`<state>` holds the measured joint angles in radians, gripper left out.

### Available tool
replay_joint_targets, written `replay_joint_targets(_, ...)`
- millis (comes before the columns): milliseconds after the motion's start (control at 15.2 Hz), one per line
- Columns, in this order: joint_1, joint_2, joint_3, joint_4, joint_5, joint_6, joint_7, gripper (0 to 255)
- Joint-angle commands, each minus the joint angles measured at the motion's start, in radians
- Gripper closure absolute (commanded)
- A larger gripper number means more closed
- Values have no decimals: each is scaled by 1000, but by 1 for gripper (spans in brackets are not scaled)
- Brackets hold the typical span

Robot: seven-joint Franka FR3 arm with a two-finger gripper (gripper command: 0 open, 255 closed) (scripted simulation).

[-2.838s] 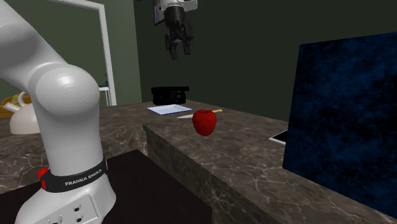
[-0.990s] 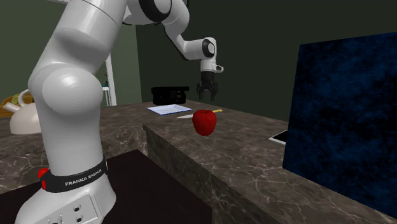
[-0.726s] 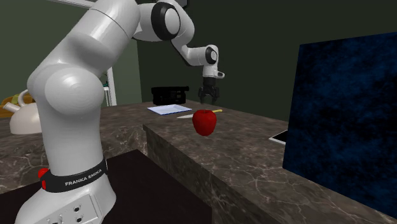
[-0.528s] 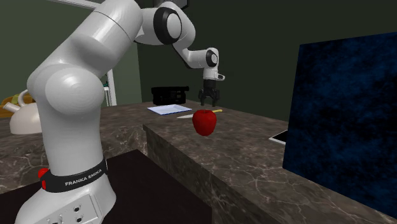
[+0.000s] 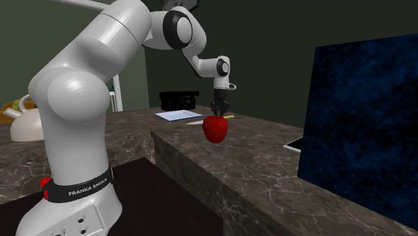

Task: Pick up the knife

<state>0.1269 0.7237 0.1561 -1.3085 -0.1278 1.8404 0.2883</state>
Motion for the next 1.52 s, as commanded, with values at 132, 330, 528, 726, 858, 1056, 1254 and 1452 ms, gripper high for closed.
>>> replay_joint_targets(132,0,1,0,0,0,1,0,255)
replay_joint_targets(330,0,2,0,2,0,0,0,255)
replay_joint_targets(528,0,-4,0,5,1,-9,-1,255)
replay_joint_targets(726,0,-19,2,22,3,-40,-3,255)
replay_joint_targets(858,0,-27,3,35,4,-62,-4,255)
replay_joint_targets(1056,1,-38,4,57,6,-95,-6,255)
replay_joint_targets(1254,1,-48,5,83,8,-129,-8,255)
replay_joint_targets(1452,3,-55,6,112,9,-165,-10,255)
